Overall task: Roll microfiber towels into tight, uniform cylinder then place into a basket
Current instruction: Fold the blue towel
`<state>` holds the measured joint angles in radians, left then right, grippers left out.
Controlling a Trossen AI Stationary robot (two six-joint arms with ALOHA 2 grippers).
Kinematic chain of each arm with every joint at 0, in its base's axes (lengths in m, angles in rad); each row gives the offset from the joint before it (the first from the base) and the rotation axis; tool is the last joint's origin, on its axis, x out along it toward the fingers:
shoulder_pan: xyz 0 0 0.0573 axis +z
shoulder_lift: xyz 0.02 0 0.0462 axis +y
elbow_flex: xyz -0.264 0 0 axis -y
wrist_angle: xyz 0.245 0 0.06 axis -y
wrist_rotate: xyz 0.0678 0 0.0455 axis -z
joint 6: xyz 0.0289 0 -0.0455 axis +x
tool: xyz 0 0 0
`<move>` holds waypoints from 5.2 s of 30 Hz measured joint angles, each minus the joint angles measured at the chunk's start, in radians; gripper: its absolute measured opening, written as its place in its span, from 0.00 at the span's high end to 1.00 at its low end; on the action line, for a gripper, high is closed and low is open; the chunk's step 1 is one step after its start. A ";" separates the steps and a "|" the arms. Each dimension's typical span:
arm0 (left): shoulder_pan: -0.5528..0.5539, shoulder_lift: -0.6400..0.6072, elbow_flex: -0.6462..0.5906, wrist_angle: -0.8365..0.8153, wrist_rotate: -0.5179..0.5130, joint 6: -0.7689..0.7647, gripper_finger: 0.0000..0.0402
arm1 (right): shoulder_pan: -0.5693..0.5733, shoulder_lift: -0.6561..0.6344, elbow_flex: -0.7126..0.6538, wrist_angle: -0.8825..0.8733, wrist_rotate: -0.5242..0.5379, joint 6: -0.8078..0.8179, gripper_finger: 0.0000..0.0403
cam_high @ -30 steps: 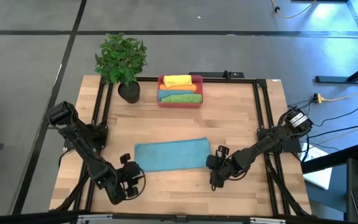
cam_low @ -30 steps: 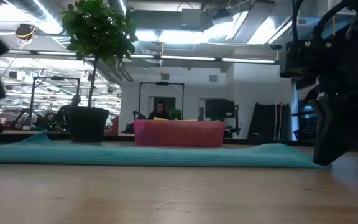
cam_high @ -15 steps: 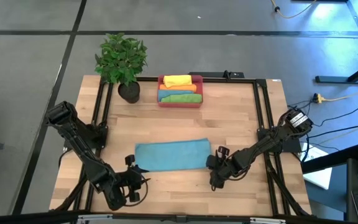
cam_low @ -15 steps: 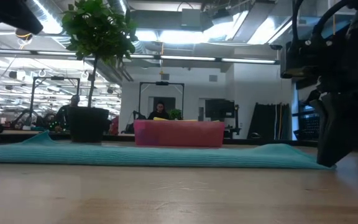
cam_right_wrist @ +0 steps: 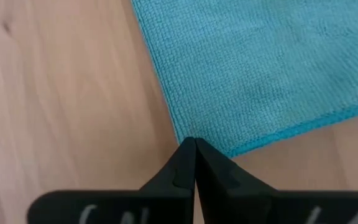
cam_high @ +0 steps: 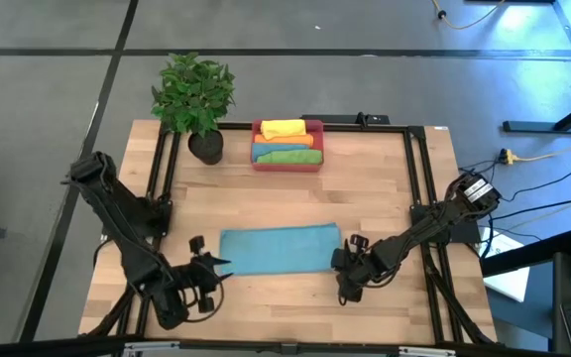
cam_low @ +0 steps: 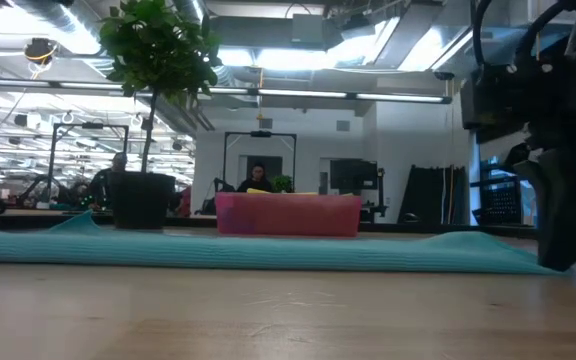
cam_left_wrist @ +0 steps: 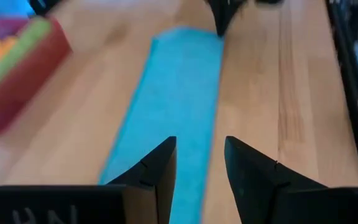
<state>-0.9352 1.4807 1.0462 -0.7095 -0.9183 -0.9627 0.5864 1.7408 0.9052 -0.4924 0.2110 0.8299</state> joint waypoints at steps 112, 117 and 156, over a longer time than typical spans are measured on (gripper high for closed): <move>-0.033 -0.140 -0.450 1.301 -0.001 0.707 0.68 | -0.031 0.033 0.131 0.720 0.265 -0.573 0.53; -0.048 -0.107 -0.548 1.552 -0.014 0.706 0.68 | -0.031 0.060 0.132 0.772 0.265 -0.556 0.54; 0.064 0.079 -0.571 1.690 0.068 0.603 0.68 | -0.039 0.392 0.392 0.738 0.214 -0.655 0.55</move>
<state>-0.8714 1.5597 0.4755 0.9806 -0.8501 -0.3592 0.5472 2.1323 1.2973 0.2455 0.4245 0.1749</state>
